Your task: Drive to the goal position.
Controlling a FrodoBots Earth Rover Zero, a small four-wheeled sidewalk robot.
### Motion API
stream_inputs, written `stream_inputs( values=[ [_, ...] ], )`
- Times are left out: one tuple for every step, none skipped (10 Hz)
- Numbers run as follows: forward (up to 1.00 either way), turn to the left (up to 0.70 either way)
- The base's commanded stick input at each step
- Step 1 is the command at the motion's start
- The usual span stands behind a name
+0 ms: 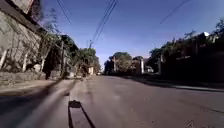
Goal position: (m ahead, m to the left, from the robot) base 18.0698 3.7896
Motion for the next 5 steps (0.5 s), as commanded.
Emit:
stream_inputs(
  values=[
    [1.00, 0.00],
    [1.00, 0.00],
    [1.00, 0.00],
    [1.00, 0.00],
    [1.00, 0.00]
  ],
)
